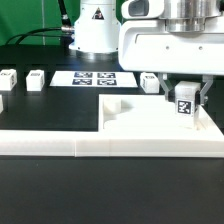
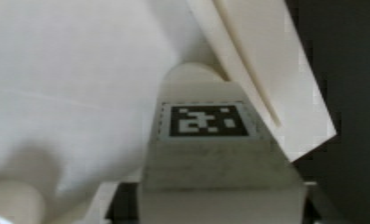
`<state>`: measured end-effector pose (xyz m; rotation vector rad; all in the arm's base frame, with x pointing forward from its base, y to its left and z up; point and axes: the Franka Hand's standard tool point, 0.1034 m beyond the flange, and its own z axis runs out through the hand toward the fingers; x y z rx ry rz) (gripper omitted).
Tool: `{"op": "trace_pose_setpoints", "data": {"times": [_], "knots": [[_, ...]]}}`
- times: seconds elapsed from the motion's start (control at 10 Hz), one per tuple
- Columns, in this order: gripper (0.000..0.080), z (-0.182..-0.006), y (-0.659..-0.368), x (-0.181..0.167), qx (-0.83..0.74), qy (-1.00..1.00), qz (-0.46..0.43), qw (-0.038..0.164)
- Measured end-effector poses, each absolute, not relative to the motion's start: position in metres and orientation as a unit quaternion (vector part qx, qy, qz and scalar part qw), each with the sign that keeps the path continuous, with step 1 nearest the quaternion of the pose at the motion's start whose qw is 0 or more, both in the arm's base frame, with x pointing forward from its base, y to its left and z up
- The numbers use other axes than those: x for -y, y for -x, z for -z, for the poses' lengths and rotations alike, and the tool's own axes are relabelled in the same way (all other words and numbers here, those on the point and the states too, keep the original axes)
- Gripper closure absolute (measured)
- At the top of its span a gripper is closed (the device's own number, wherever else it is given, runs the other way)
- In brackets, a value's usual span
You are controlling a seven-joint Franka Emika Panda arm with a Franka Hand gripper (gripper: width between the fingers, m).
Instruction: Assemble square table
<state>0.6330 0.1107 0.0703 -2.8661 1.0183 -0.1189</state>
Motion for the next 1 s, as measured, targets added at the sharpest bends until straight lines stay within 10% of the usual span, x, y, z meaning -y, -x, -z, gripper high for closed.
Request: {"op": "trace_pose_setpoints", "data": {"times": [1.0], "knots": [[0.0509, -0.0701, -0.6302, -0.1091, -0.499, 0.864, 0.033, 0.050]]}}
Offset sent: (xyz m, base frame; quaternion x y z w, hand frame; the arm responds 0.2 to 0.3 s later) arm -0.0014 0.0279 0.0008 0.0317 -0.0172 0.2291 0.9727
